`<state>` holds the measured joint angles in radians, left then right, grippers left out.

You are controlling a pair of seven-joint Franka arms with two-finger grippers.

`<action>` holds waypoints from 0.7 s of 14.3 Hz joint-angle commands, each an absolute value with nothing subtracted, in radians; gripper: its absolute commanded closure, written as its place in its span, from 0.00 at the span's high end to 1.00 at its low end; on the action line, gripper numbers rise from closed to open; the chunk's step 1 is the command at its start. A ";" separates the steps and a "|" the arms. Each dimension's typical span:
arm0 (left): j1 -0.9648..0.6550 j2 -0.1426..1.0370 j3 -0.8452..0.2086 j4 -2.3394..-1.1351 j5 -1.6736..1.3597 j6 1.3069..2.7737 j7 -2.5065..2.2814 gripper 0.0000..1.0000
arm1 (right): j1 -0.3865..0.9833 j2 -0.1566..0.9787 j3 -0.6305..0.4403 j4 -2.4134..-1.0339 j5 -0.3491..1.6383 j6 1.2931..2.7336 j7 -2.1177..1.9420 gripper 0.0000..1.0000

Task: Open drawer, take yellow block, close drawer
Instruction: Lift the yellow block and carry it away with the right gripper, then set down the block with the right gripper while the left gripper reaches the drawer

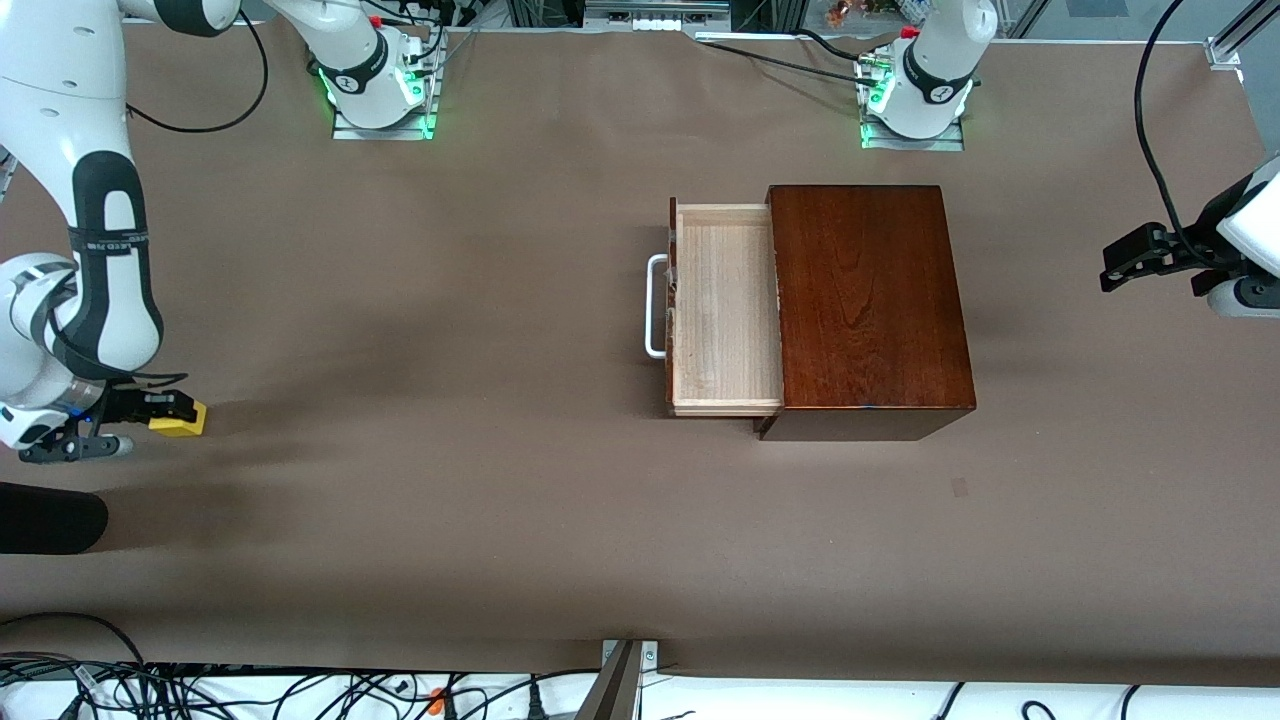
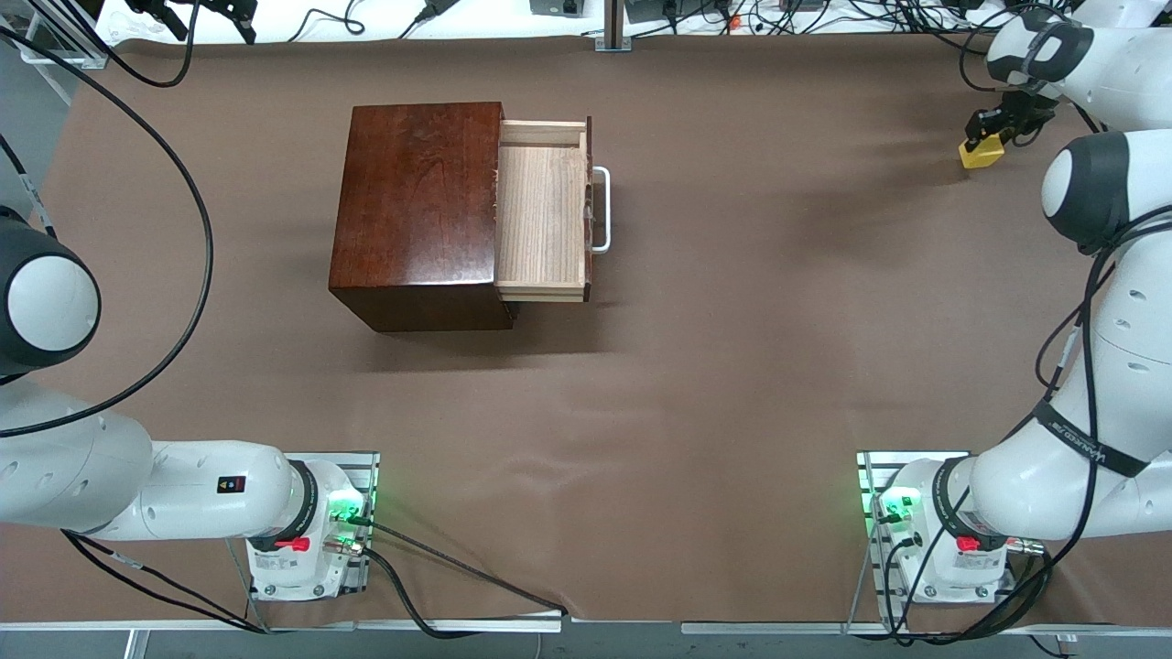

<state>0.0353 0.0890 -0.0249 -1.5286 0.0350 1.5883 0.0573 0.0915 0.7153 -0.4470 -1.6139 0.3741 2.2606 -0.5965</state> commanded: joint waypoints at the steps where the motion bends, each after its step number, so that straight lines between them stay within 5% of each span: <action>1: 0.023 0.094 -0.044 -1.476 0.066 1.548 0.064 1.00 | 0.084 0.765 -0.423 -1.540 0.391 2.229 -0.566 0.00; 6: -0.015 0.124 -0.060 -1.425 0.100 1.506 0.069 1.00 | 0.081 0.782 -0.416 -1.540 0.393 2.227 -0.566 0.00; 7: -0.034 0.150 -0.061 -1.427 0.124 1.503 0.068 1.00 | 0.080 0.781 -0.416 -1.540 0.394 2.227 -0.560 0.31; 8: -0.038 0.156 -0.061 -1.424 0.124 1.502 0.080 1.00 | 0.081 0.781 -0.416 -1.540 0.393 2.229 -0.525 0.92; 10: -0.041 0.152 -0.086 -1.414 0.112 1.490 0.072 1.00 | 0.083 0.770 -0.417 -1.540 0.391 2.227 -0.511 1.00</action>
<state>-0.0351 0.1364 -0.0652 -1.4576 0.0934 1.5206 0.0606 0.0916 0.7744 -0.4198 -1.5648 0.3760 2.2510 -0.5287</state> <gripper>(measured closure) 0.000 0.308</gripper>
